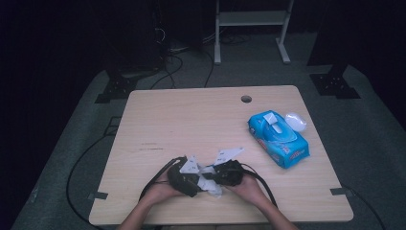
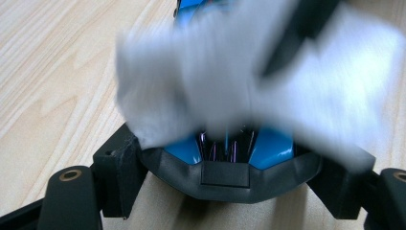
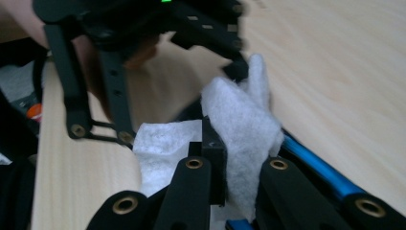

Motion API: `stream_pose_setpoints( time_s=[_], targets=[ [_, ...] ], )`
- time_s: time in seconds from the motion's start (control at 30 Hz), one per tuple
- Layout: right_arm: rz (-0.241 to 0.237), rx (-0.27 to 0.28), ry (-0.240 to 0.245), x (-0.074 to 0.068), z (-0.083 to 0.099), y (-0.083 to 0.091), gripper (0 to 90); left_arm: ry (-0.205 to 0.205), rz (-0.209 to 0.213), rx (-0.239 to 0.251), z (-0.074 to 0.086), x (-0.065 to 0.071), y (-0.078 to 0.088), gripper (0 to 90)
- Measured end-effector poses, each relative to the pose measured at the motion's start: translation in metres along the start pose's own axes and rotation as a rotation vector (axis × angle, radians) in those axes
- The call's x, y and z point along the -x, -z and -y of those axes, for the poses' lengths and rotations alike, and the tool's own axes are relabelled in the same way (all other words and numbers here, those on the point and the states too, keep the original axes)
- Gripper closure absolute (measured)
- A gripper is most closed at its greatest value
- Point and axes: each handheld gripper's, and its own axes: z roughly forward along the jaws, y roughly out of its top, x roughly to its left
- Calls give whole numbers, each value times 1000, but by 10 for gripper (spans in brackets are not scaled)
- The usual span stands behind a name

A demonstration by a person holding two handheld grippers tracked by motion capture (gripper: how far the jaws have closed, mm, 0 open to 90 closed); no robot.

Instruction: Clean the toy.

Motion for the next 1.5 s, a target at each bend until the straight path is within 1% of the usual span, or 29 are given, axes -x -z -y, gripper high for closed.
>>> stream_pose_setpoints(
  time_s=[0.03, 0.07, 0.1, 0.2, 0.23, 0.27, 0.3, 0.33, 0.4, 0.53, 0.57, 0.7, 0.73, 0.77, 0.8, 0.83, 0.9, 0.97, 1.0, 1.03, 1.13, 1.23, 1.27, 1.33, 1.37, 1.4, 1.43, 1.47, 1.5],
  targets=[
    [-12, -10, 24, -6, -3, -8, 853, -2, -2, -1, 0, 0, 1, 231],
    [-12, -10, 24, -6, -3, -8, 853, -2, -2, -1, 0, 0, 1, 231],
    [-6, -20, 47, -8, -4, -8, 855, -5, -2, 0, 1, 1, 1, 233],
    [4, -36, 49, -7, -4, -3, 857, 1, 0, 3, 0, 0, 0, 233],
    [19, -41, 52, -4, -3, 2, 858, 2, 0, 3, 0, 0, 0, 233],
    [54, -44, 38, 2, -1, 11, 859, 1, 1, 2, 1, 0, 1, 233],
    [54, -44, 38, 2, -1, 11, 859, 1, 2, 4, 1, 0, 0, 233],
    [86, -44, 26, 6, 0, 17, 861, 0, 1, 2, 0, 0, 0, 233],
    [89, -46, 22, 7, 0, 17, 862, -1, 1, 0, 0, 0, 0, 233],
    [75, -53, 33, -1, -8, 4, 860, 4, 0, -1, -1, 0, 0, 233],
    [56, -48, 47, -6, -16, -8, 858, 3, 2, -3, 0, 0, 0, 233],
    [77, -68, 57, -8, -24, -14, 860, 7, -1, 4, 0, 1, 0, 233],
    [103, -80, 40, -2, -22, -10, 861, 6, 2, 6, 0, 1, 0, 234],
    [103, -80, 40, -2, -22, -10, 861, 6, 2, 6, 0, 1, 0, 234],
    [123, -86, 5, 8, -17, -4, 862, 4, 1, 6, 0, 0, 0, 234],
    [123, -86, 5, 8, -17, -4, 862, 4, 1, 6, 0, 0, 0, 234],
    [110, -75, -37, 17, -14, 1, 861, 2, 1, 3, -1, 0, -1, 234],
    [121, -80, -25, 13, -16, -3, 854, 4, 3, 3, -1, 0, -1, 234],
    [104, -83, -11, 8, -18, -8, 850, 5, 3, 1, -1, 1, -1, 234],
    [106, -84, 4, 5, -20, -11, 849, 5, 2, 0, -1, 1, -1, 234],
    [110, -92, 26, 2, -23, -16, 851, 9, 3, 2, -1, 1, -1, 235],
    [115, -102, 18, 6, -20, -11, 858, 10, 5, 0, -2, 1, -1, 235],
    [135, -95, 3, 11, -16, -2, 860, 7, 4, -1, -2, 0, -1, 236],
    [143, -91, -2, 13, -15, 2, 862, 6, 5, 0, -1, 0, -1, 237],
    [159, -86, -13, 20, -8, 14, 863, 6, 2, 3, -1, 0, -1, 237],
    [159, -86, -13, 20, -8, 14, 863, 6, 2, 3, -1, 0, -1, 237],
    [169, -88, -18, 22, -7, 17, 863, 7, 1, 3, -1, 0, -1, 237],
    [205, -106, -32, 29, 0, 26, 864, 6, 2, 3, -1, 0, -1, 236],
    [210, -110, -40, 32, 2, 29, 864, 1, 2, -3, -1, 0, 0, 236]
  ],
)
